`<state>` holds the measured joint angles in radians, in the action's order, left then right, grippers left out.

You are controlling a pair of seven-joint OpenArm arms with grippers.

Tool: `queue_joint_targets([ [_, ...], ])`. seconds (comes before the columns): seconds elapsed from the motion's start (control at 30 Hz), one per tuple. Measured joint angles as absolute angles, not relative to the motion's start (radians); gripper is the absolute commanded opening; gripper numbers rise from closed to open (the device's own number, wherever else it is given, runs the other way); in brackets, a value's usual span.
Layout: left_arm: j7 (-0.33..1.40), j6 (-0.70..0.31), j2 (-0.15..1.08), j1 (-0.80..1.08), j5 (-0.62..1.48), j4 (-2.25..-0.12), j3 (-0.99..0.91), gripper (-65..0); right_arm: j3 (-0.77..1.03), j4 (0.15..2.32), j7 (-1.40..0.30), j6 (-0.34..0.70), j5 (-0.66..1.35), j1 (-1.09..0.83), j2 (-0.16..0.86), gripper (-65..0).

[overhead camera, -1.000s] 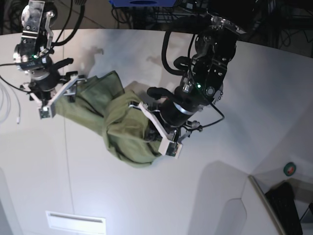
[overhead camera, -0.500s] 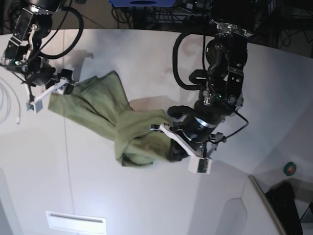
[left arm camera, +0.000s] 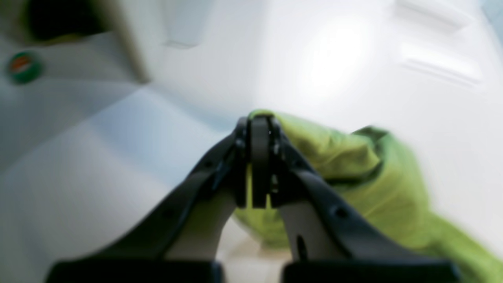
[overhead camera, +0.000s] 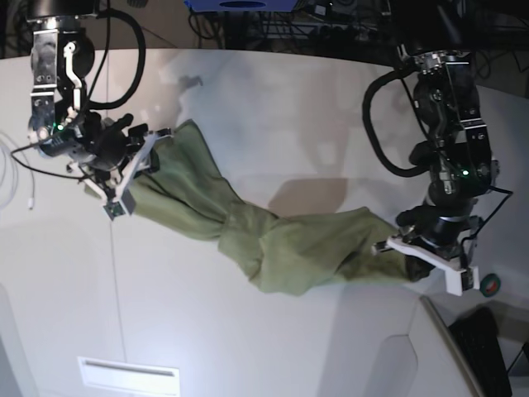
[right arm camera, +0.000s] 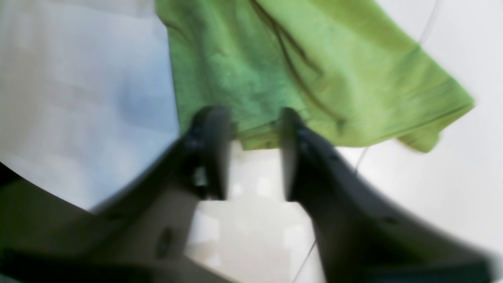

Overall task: Layout the t-shirt on the table in an organized manner, then fold the t-shirt properly
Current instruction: 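Pull the grippers apart to stretch the t-shirt lengthwise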

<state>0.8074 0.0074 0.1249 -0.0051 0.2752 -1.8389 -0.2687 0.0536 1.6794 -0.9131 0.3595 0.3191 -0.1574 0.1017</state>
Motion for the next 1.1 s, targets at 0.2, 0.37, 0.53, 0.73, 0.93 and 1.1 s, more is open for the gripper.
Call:
queue_joint_targets([
  [0.2, 0.893, 0.007, 0.237, -0.006, 0.267, -1.78, -0.313, -65.0, 0.011, 1.449, -0.877, 0.36, 0.326, -0.055, 0.077, -65.0],
  [0.37, 0.938, 0.003, 0.288, 0.0, 0.268, -1.626, -0.336, -65.0, 0.012, 1.267, -0.784, 0.352, 0.323, -0.01, 0.107, -65.0],
  [0.53, 0.936, 0.001, 0.287, -0.009, 0.271, -1.518, -0.335, -65.0, 0.009, 1.129, -0.711, 0.368, 0.362, 0.064, 0.176, -65.0],
  [0.73, 0.936, 0.0, 0.296, -0.061, 0.271, -1.431, -0.326, -65.0, 0.019, 1.169, -0.748, 0.343, 0.31, 0.049, 0.257, -65.0],
  [0.93, 0.933, 0.001, 0.297, -0.093, 0.273, -1.404, -0.326, -31.4, 0.017, 1.43, -0.775, 0.352, 0.328, -0.068, 0.242, -65.0],
  [1.1, 0.936, -0.119, 0.293, -0.094, 0.273, -1.431, -0.334, 0.0, 0.073, 1.54, -0.777, 0.352, 0.316, -0.12, 0.236, -65.0],
])
